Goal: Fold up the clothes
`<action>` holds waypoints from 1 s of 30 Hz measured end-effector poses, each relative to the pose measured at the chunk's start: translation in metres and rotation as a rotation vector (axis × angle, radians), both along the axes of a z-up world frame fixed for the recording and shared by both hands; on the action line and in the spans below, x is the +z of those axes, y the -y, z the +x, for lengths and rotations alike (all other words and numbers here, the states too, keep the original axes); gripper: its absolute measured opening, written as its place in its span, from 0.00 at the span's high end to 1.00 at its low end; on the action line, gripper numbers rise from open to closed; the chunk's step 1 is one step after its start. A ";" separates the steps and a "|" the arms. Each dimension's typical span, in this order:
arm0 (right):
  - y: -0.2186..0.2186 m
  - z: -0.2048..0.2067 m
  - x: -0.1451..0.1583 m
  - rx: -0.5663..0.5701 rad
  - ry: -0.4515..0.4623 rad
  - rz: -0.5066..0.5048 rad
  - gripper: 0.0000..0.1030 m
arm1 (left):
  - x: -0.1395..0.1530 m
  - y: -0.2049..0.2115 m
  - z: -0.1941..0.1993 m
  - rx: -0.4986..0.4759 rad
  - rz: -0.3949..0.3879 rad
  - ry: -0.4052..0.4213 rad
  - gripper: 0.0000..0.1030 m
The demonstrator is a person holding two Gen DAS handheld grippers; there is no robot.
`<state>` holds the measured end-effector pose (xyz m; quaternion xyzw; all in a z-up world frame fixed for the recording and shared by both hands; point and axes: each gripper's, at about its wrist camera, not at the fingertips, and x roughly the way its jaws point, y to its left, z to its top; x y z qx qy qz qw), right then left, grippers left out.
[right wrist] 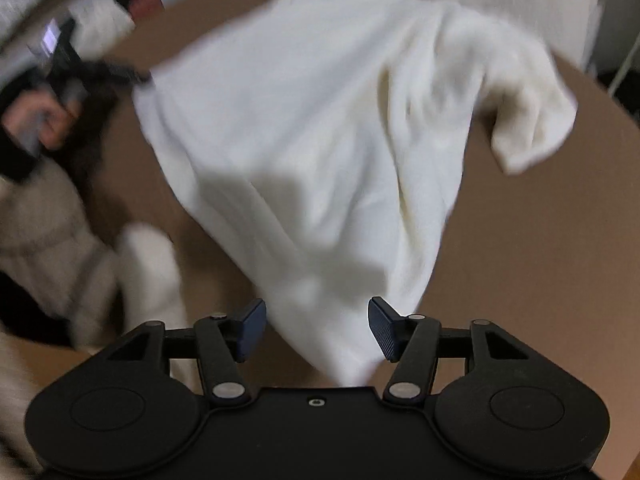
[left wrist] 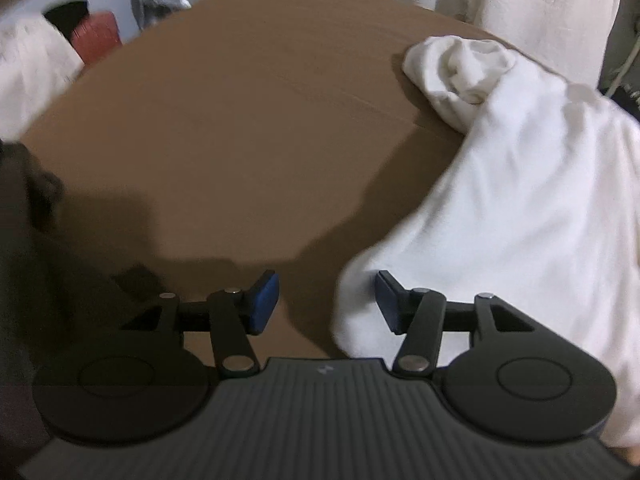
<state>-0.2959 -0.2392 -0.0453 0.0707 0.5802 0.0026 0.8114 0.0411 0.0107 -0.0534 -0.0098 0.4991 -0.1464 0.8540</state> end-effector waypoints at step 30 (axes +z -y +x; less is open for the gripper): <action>0.208 0.137 -0.068 -0.603 0.416 0.457 0.26 | 0.009 0.091 0.167 0.113 -0.006 0.152 0.35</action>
